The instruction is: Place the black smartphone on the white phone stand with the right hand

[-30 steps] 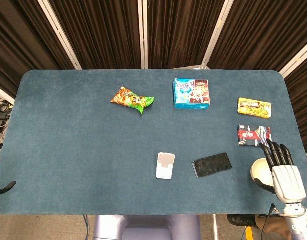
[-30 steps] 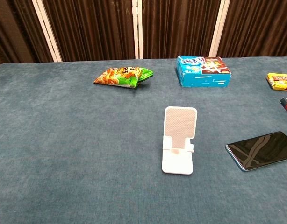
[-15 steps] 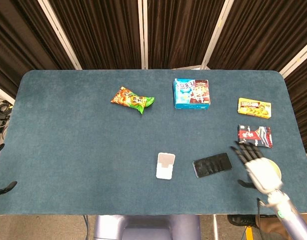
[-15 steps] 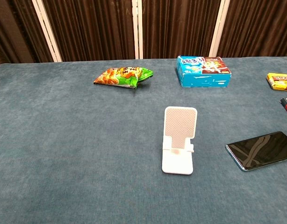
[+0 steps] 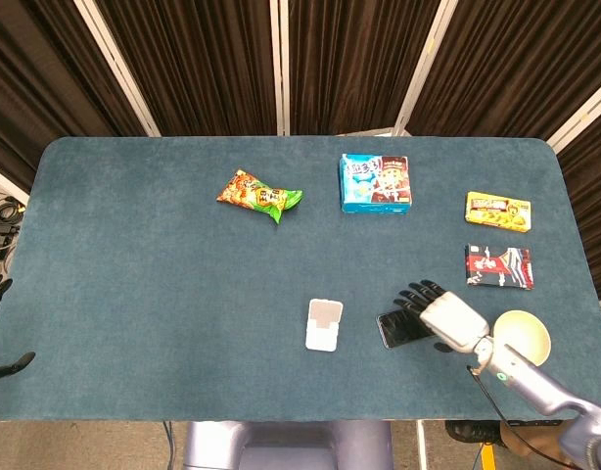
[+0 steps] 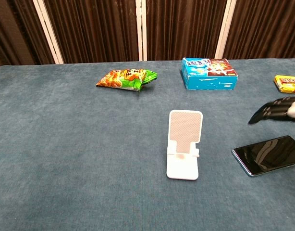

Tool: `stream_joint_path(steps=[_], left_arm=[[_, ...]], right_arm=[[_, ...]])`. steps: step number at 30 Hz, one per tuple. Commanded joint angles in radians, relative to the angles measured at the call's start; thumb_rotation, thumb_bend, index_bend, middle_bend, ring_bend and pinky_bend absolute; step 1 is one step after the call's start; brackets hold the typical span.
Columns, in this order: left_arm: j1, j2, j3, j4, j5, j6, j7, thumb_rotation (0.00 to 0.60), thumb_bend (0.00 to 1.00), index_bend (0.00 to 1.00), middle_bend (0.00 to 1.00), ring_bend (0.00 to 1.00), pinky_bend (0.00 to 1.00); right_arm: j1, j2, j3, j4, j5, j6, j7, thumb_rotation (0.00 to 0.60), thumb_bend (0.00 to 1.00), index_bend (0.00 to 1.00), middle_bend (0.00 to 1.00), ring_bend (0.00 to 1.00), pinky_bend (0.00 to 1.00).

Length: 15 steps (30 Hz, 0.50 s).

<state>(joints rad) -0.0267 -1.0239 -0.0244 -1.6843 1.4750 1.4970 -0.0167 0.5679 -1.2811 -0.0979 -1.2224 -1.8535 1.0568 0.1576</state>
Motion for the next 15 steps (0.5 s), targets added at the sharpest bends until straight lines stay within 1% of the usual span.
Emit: stream_joint_path(steps=[1, 6, 15], left_arm=[[-0.003, -0.003, -0.002, 0.000, -0.005, -0.005, 0.005, 0.600, 0.00, 0.00, 0.00, 0.00, 0.00], [-0.005, -0.007, -0.003, 0.000, -0.011, -0.011, 0.015, 0.600, 0.00, 0.00, 0.00, 0.00, 0.00], [-0.006, -0.011, -0.003, 0.001, -0.014, -0.012, 0.020, 0.600, 0.00, 0.00, 0.00, 0.00, 0.00]], right_arm=[[0.027, -0.036, -0.013, 0.048, -0.016, -0.023, -0.007, 0.600, 0.01, 0.18, 0.24, 0.15, 0.20], [0.059, -0.078, -0.033, 0.118, -0.036, -0.048, -0.026, 0.600, 0.05, 0.20, 0.26, 0.17, 0.25], [0.086, -0.116, -0.051, 0.183, -0.040, -0.058, -0.074, 0.600, 0.08, 0.22, 0.27, 0.17, 0.25]])
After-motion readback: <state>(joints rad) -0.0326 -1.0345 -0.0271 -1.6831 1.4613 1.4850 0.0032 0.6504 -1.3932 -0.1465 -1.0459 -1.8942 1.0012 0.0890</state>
